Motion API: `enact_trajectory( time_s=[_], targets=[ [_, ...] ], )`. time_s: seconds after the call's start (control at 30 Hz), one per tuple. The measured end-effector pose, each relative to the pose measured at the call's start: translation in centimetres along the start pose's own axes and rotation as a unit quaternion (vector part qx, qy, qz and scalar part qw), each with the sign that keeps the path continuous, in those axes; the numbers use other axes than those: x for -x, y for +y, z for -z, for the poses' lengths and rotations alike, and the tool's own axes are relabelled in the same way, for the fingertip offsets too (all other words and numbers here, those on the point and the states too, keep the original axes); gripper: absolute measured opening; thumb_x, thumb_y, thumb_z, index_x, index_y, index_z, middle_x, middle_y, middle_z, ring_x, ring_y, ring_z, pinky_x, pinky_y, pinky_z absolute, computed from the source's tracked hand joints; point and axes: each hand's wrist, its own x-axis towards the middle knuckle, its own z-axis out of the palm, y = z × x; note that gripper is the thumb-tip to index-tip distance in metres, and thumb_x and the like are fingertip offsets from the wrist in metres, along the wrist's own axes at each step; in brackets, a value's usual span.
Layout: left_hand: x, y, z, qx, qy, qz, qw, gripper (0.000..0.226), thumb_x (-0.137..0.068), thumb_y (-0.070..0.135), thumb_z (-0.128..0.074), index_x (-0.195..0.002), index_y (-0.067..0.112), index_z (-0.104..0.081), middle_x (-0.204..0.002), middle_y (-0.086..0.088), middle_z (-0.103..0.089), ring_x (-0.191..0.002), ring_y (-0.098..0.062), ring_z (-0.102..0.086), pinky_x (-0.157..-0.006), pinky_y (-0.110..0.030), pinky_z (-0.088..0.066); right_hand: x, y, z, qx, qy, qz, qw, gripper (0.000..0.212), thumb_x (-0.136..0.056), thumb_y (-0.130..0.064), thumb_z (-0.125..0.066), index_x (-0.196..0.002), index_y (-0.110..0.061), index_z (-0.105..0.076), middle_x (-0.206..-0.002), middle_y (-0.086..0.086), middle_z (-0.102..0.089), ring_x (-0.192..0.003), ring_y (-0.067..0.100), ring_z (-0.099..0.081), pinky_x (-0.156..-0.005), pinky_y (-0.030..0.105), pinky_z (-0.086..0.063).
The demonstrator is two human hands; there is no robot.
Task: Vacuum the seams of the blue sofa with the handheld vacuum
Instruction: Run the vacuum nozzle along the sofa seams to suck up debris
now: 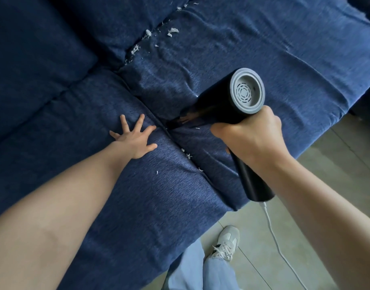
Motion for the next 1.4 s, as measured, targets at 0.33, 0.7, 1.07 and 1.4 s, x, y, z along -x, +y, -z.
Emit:
enact_trajectory(
  time_s=[0.33,0.7,1.07,1.4],
  targets=[
    [0.4,0.0,-0.5,-0.002,0.009,-0.006,1.000,0.060,-0.097,0.054,-0.040,-0.148,0.033,-0.017,-0.158,0.007,0.025,-0.139,-0.047,0.029,-0.103,-0.078,-0.011,0.3,0.3,-1.1,0.009,-0.020,0.013,1.000,0.028,-0.071,-0.038,-0.078,-0.068,-0.020,-0.056,-0.080,0.002,-0.066,-0.087,0.028,-0.065,-0.069,0.030,-0.046],
    [-0.3,1.4,-0.1,-0.006,0.010,0.016,1.000,0.066,-0.094,0.064,-0.032,-0.150,0.049,0.000,-0.159,0.003,0.020,-0.138,-0.051,0.025,-0.102,-0.079,-0.013,-0.1,0.4,-0.9,0.007,-0.007,0.022,1.000,0.026,-0.068,-0.038,-0.075,-0.076,-0.017,-0.062,-0.081,0.005,-0.071,-0.084,0.026,-0.067,-0.068,0.030,-0.048],
    [0.1,1.3,-0.7,-0.008,0.000,0.019,1.000,0.071,-0.095,0.061,-0.036,-0.150,0.046,0.007,-0.156,0.003,0.032,-0.135,-0.049,0.033,-0.103,-0.078,-0.009,0.7,1.1,2.0,-0.005,0.022,-0.006,1.000,0.025,-0.065,-0.035,-0.076,-0.077,-0.016,-0.066,-0.077,0.005,-0.071,-0.075,0.029,-0.071,-0.071,0.040,-0.061],
    [0.4,1.0,-0.5,-0.006,0.003,0.016,1.000,0.073,-0.094,0.060,-0.040,-0.150,0.049,0.005,-0.157,0.008,0.029,-0.138,-0.046,0.030,-0.105,-0.076,-0.011,2.1,1.5,1.7,0.026,0.004,0.051,0.998,0.026,-0.071,-0.035,-0.074,-0.068,-0.018,-0.054,-0.070,-0.003,-0.061,-0.074,0.013,-0.059,-0.054,0.025,-0.039]
  ],
)
